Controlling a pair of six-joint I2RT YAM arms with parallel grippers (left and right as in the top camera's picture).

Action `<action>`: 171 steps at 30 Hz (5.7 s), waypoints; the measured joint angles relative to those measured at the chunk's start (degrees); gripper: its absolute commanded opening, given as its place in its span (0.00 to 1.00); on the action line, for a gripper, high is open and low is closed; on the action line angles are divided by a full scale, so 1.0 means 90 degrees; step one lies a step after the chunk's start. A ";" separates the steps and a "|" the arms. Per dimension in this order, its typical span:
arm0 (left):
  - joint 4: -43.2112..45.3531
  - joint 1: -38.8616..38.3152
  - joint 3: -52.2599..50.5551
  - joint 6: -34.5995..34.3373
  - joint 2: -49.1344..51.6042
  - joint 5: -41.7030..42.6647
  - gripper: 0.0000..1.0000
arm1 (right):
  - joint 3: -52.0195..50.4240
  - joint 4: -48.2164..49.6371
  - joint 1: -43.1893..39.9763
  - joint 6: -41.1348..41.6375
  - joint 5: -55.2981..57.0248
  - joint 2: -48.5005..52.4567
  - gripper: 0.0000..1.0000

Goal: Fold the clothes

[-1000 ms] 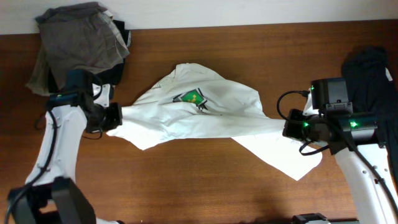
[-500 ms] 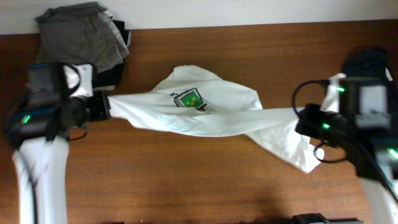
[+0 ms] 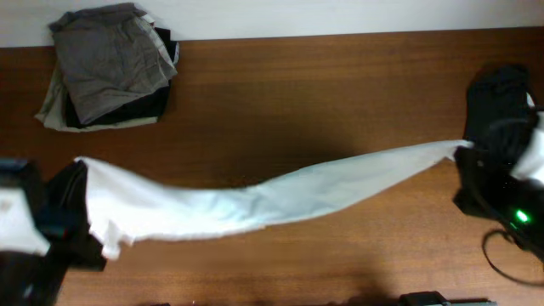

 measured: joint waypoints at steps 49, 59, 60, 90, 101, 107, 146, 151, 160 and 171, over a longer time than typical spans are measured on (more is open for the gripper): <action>0.2533 -0.1491 0.1642 -0.0187 0.8602 0.0755 0.99 | 0.1341 0.1035 -0.1134 0.0257 0.2006 0.6271 0.99; 0.0826 -0.1727 0.1933 -0.0644 0.8262 0.0389 0.95 | 0.1464 0.0529 -0.1134 -0.0034 0.0364 0.5625 0.99; 0.0673 -0.1814 0.1933 -0.0784 0.8352 0.0355 0.95 | 0.1464 0.0486 -0.1134 -0.0058 0.0308 0.5625 0.99; 0.1746 -0.2140 0.1950 -0.2868 1.0438 0.0282 0.75 | 0.1411 -0.0063 -0.1134 -0.0862 0.0007 0.5625 0.99; 0.2322 -0.2142 0.1950 -0.2929 1.0469 0.0274 0.70 | 0.1409 -0.0104 -0.1134 -0.0884 0.0007 0.5625 0.99; 0.2591 -0.2142 0.1950 -0.2943 1.0474 0.0270 0.49 | 0.1409 -0.0109 -0.1134 -0.0886 0.0007 0.5625 0.99; 0.6118 -0.2463 0.1948 -0.2742 1.0792 -0.0148 0.99 | 0.1396 -0.0330 -0.1134 -0.0906 0.0041 0.5625 0.99; 0.4578 -0.2237 0.2336 -0.2562 1.0797 0.0294 0.99 | 0.1197 -0.0321 -0.1134 -0.0906 0.0039 0.5625 0.99; 0.1258 -0.1676 0.3337 -0.1239 1.0217 0.0444 0.99 | 0.0984 -0.0250 -0.1134 -0.0906 0.0039 0.5622 0.98; -0.1285 -0.1668 0.3543 -0.0750 0.8206 -0.0121 0.99 | 0.0979 -0.1013 -0.1134 -0.0901 0.0036 0.5117 0.93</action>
